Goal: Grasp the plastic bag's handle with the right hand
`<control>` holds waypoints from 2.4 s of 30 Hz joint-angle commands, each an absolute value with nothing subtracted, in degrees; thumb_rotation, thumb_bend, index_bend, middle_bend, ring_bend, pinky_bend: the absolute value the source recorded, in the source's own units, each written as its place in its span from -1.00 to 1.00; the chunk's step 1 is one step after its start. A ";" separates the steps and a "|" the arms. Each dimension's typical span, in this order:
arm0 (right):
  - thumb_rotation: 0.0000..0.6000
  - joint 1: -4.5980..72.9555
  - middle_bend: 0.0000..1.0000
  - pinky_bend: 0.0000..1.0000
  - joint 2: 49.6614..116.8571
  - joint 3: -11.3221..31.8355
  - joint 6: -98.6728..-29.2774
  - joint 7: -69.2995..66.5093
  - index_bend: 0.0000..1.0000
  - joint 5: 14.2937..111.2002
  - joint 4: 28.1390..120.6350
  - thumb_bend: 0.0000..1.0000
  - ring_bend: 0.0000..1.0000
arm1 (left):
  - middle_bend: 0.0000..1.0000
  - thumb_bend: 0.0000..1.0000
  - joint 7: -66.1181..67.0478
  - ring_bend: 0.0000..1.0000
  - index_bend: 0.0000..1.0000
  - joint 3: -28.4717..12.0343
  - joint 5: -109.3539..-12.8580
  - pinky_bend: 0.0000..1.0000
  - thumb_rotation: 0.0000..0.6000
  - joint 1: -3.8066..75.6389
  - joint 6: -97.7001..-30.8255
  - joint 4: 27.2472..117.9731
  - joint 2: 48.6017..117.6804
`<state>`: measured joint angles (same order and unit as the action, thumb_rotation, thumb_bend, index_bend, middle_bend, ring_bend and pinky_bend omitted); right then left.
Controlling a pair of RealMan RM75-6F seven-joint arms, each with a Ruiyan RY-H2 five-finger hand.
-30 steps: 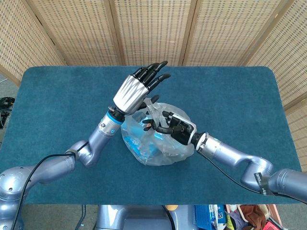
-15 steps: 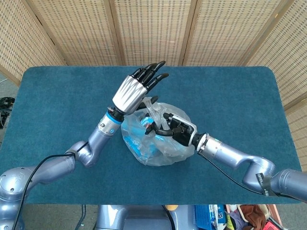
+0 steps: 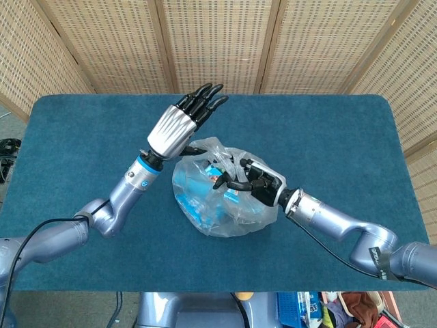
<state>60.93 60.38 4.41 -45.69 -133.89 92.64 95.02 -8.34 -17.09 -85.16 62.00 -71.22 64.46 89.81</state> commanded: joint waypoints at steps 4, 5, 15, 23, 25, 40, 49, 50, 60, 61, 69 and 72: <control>1.00 60.27 0.40 -0.37 60.27 3.79 -46.16 -133.52 -0.38 92.77 94.86 -0.61 -0.17 | -1.00 -0.98 -14.25 -1.00 -1.00 -15.54 -83.98 -0.68 0.61 59.53 -66.98 69.95 83.48; 1.00 60.18 0.40 -0.36 60.33 3.68 -46.21 -133.44 -0.38 92.79 94.82 -0.61 -0.17 | -1.00 -0.99 -15.24 -1.00 -1.00 -15.15 -83.91 -0.69 0.59 59.23 -66.09 70.78 82.46; 1.00 59.79 0.40 -0.37 60.73 3.70 -46.05 -131.77 -0.28 91.86 95.30 -0.49 -0.18 | -1.00 -1.00 -21.61 -1.00 -1.00 -13.91 -84.44 -0.70 0.59 55.96 -66.14 74.18 77.01; 1.00 59.84 0.43 -0.29 59.58 4.56 -45.55 -130.01 -0.19 90.98 97.02 -0.39 -0.05 | -1.00 -1.00 -24.64 -1.00 -1.00 -14.61 -83.10 -0.70 0.89 52.25 -68.34 75.13 72.09; 1.00 60.04 0.45 -0.26 59.20 4.88 -45.29 -129.40 -0.19 90.84 97.55 -0.37 -0.01 | -1.00 -1.00 -25.19 -1.00 -1.00 -14.57 -82.98 -0.70 0.89 51.34 -68.78 75.30 70.81; 1.00 60.99 0.49 -0.07 55.51 8.99 -38.89 -122.42 -0.20 83.63 102.96 -0.25 0.05 | -1.00 -0.99 -28.56 -1.00 -1.00 -12.80 -83.61 -0.70 1.00 45.57 -70.19 76.19 65.09; 1.00 60.65 0.58 -0.01 52.57 12.38 -35.29 -118.28 -0.19 79.06 106.34 -0.22 0.17 | -1.00 -0.98 -30.02 -1.00 -1.00 -12.12 -84.23 -0.70 1.00 43.24 -71.80 73.97 65.27; 1.00 60.51 0.58 0.00 52.31 12.80 -34.92 -117.78 -0.19 78.51 106.69 -0.22 0.18 | -1.00 -0.98 -30.25 -1.00 -1.00 -12.09 -84.25 -0.70 1.00 42.95 -72.04 73.70 65.32; 1.00 59.08 0.65 0.14 50.33 16.54 -31.68 -113.98 -0.11 75.62 108.98 -0.29 0.31 | -1.00 -0.97 -30.80 -1.00 -1.00 -11.78 -83.80 -0.70 1.00 39.76 -74.45 71.71 65.41; 1.00 58.74 0.65 0.15 50.20 16.96 -31.77 -113.55 -0.07 75.68 109.21 -0.26 0.32 | -1.00 -0.97 -30.76 -1.00 -1.00 -11.71 -83.75 -0.70 1.00 39.26 -74.87 71.67 65.34; 1.00 55.86 0.66 0.16 50.14 19.42 -32.69 -112.46 0.20 78.06 110.37 0.16 0.34 | -1.00 -0.94 -28.93 -1.00 -1.00 -11.48 -82.42 -0.70 1.00 33.73 -80.08 72.44 64.23; 1.00 55.03 0.67 0.16 49.96 19.67 -32.79 -112.46 0.24 79.53 110.43 0.33 0.35 | -1.00 -0.92 -27.09 -1.00 -1.00 -11.23 -81.56 -0.70 1.00 31.20 -82.17 72.93 63.64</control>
